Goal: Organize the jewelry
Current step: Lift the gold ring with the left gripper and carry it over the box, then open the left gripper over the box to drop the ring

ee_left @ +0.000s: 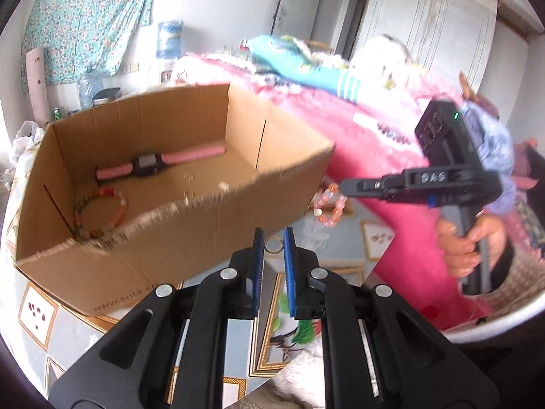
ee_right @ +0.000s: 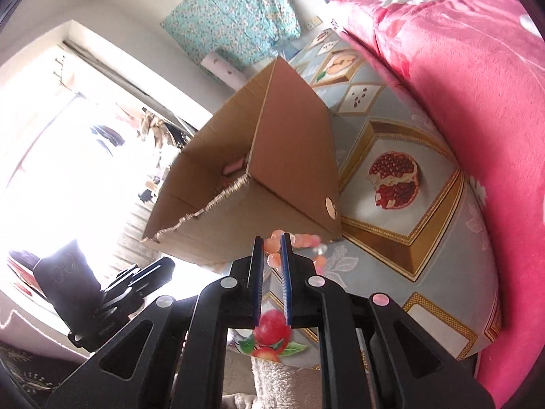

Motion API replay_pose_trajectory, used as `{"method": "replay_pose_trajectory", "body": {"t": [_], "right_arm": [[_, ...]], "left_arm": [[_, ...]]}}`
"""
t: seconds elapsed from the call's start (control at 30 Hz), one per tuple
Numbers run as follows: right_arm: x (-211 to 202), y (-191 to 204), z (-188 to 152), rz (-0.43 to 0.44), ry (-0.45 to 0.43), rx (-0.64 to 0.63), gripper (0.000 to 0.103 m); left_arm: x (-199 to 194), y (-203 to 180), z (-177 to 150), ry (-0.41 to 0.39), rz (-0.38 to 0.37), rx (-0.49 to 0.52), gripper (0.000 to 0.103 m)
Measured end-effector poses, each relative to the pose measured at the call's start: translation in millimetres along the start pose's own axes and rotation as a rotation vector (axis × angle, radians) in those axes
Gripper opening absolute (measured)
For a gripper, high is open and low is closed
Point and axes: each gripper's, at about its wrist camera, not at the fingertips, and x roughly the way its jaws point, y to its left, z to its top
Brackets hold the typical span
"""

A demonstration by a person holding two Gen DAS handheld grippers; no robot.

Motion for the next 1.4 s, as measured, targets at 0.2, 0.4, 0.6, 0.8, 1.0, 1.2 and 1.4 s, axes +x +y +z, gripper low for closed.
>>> {"method": "replay_pose_trajectory", "body": {"t": [0.2, 0.4, 0.6, 0.8, 1.0, 1.2, 1.4], "right_arm": [[-26, 16, 14, -0.002, -0.073, -0.049, 0.010], [-53, 39, 39, 0.005, -0.149, -0.126, 0.010], [-36, 79, 74, 0.050, -0.125, -0.238, 0.010], [27, 104, 93, 0.061, 0.057, -0.294, 0.010], [99, 101, 92, 0.022, 0.321, -0.272, 0.010], [121, 96, 82, -0.160, 0.413, -0.331, 0.011], [94, 92, 93, -0.182, 0.319, -0.332, 0.011]], "left_arm": [[-21, 8, 21, -0.079, -0.049, -0.046, 0.011], [-36, 31, 47, -0.119, -0.036, -0.082, 0.011], [-7, 74, 72, 0.034, 0.028, -0.169, 0.011], [47, 117, 73, 0.243, 0.089, -0.246, 0.011], [74, 135, 66, 0.361, 0.112, -0.269, 0.011], [81, 139, 64, 0.415, 0.123, -0.254, 0.011], [81, 141, 64, 0.431, 0.119, -0.261, 0.011]]}}
